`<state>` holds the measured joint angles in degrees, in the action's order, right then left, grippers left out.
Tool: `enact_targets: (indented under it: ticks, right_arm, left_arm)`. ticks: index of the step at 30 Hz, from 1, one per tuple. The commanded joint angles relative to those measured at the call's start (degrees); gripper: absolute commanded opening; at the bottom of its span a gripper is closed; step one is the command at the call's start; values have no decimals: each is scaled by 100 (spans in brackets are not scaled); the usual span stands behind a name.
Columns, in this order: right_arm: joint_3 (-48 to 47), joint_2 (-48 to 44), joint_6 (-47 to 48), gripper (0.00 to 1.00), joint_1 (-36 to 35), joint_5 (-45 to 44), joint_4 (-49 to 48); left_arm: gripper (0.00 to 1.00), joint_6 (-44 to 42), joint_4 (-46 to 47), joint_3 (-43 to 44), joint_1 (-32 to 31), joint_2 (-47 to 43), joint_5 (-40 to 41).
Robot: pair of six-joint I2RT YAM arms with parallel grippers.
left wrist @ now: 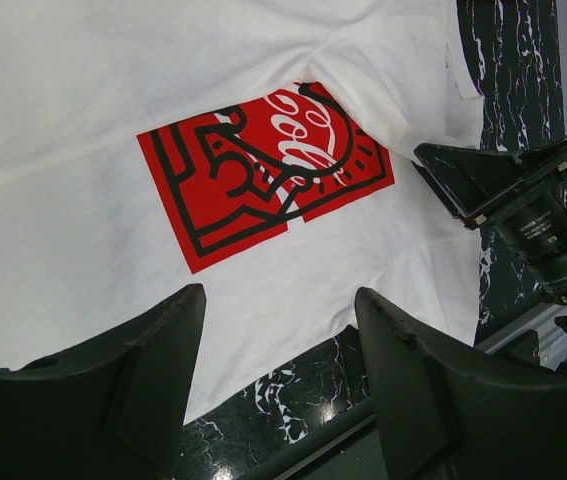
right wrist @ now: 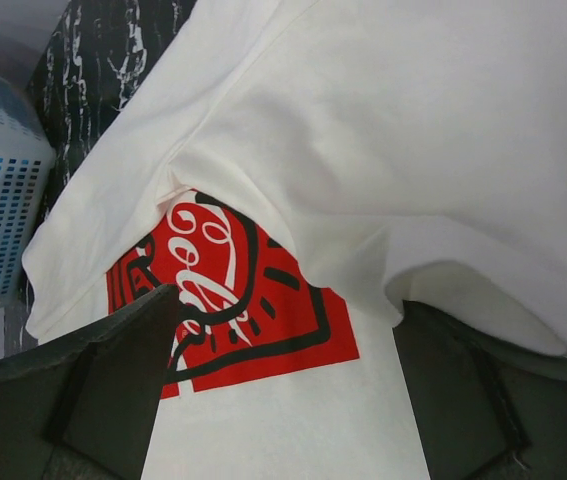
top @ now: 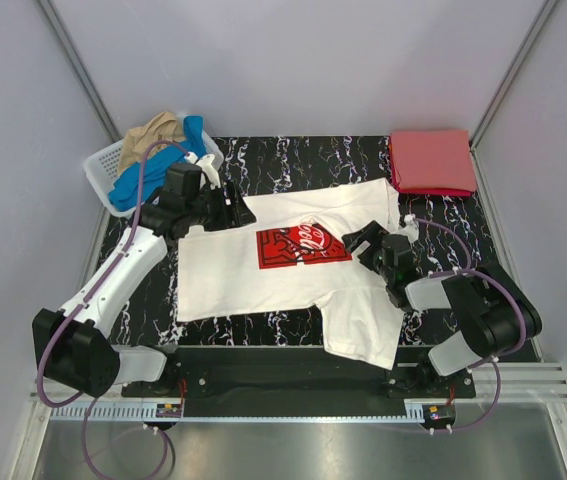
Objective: Fold and stack the t-shirts
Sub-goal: Fold the tshirt
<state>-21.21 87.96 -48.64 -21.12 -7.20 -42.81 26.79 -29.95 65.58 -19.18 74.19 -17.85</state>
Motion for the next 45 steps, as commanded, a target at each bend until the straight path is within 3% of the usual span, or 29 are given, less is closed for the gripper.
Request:
enact_targets:
  ticks: [1,13,17,22,24,27,31,36,41,45]
  right_arm:
    - [-120,-121,188,93,-67,412,-711]
    - [-383,-613,1006,93,-67,1054,-799]
    - [-480,-649,1024,93,-67,844,-467]
    - [-717,-991,243,87,-76,308,1544]
    - [-980,-1175,-372,85,-76,-26,3002]
    - [-1096,-1438,-786,81,-102,-228,3972]
    - [-710,-1739,-1190,77,-94,-659,4017]
    - [-840,-1222,-1411,69,-111,-590,3999]
    - [-920,-825,-1367,50,-120,-712,3632]
    - [-920,-649,-1174,49,-120,-905,3288]
  left_arm:
    - [67,-59,192,166,28,-28,-149]
    - [66,-68,271,25,28,34,-105]
    - [66,-68,289,-10,28,43,-105]
    - [66,-60,288,7,28,8,-88]
    - [67,2,341,34,28,60,-192]
    - [67,116,464,69,20,192,-430]
    - [66,160,499,130,20,253,-500]
    - [66,152,508,139,28,227,-483]
    - [66,117,499,60,28,201,-465]
    - [66,81,499,60,28,183,-421]
